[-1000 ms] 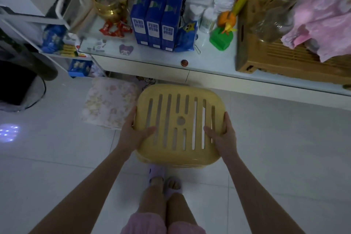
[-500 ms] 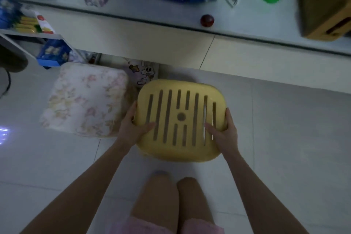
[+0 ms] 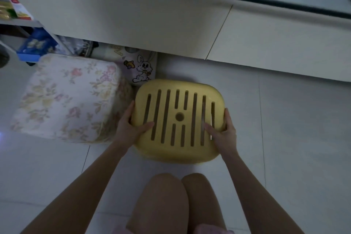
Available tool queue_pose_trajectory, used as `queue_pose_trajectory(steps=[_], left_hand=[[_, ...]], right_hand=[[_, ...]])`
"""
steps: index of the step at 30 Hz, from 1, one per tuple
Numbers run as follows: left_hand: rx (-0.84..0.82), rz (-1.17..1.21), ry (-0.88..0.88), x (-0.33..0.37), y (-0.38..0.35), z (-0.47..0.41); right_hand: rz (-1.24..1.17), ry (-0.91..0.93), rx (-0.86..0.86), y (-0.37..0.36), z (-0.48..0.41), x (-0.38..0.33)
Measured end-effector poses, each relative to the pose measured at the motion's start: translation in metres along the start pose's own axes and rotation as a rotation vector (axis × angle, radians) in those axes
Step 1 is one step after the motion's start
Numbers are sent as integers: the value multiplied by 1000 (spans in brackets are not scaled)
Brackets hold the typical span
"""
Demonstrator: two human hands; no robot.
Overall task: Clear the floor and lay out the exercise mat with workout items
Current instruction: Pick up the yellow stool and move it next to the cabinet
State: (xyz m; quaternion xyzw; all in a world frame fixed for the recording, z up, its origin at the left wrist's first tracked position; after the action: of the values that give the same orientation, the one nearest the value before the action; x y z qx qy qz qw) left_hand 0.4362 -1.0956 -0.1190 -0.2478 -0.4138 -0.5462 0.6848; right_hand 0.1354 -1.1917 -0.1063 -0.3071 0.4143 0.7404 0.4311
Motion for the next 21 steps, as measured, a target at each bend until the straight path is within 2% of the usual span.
queue_pose_trajectory(steps=[13, 21], left_hand=[[3, 0, 35, 4, -4, 3], [-6, -45, -49, 77, -9, 67]], right_hand=[[21, -27, -9, -3, 0, -4], [-34, -40, 80, 32, 63, -66]])
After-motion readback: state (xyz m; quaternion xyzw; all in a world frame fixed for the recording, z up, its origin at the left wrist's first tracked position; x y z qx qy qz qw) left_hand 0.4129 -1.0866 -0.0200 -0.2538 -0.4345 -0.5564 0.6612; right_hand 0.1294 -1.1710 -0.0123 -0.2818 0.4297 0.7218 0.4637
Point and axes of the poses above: each hand's wrist, its own z-axis away from the middle knuckle, its own y-axis out of the back of the hand, x = y × z, the point moved 8 cm from there along -z, towards the middle knuckle, and after that the axes turned 7 degrees about -x, right-handed, at the moved point
